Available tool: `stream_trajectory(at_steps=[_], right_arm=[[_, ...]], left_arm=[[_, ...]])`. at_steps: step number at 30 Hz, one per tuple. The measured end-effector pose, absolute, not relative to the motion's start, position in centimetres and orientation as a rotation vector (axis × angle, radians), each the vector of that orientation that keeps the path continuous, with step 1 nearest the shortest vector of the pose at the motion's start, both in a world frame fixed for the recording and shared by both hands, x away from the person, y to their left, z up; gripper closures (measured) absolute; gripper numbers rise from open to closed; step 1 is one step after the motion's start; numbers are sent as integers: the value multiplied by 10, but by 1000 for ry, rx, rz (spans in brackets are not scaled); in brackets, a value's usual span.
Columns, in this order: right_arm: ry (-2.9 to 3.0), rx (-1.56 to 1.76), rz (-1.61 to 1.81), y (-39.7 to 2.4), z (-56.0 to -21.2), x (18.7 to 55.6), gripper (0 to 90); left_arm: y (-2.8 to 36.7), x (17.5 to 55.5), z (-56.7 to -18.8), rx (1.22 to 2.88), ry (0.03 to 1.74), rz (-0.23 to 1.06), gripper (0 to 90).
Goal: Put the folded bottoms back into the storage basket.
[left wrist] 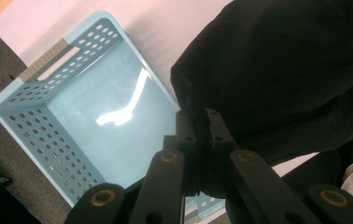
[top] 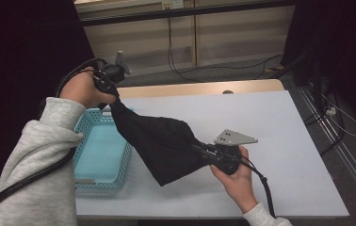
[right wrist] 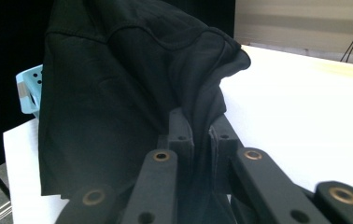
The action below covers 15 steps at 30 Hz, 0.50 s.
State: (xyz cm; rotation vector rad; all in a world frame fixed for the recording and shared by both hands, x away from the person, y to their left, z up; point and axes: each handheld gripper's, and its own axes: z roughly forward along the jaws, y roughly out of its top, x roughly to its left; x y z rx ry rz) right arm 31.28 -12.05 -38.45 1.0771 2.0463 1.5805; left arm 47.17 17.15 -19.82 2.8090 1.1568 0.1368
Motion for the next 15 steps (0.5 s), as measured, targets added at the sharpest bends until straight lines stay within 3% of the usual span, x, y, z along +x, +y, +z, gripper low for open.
stream_trajectory(at_steps=[15], right_arm=[[2025, 1043, 1616, -111, -379, 319, 829]], left_arm=[[175, 472, -183, 2826, 1171, 171, 872]])
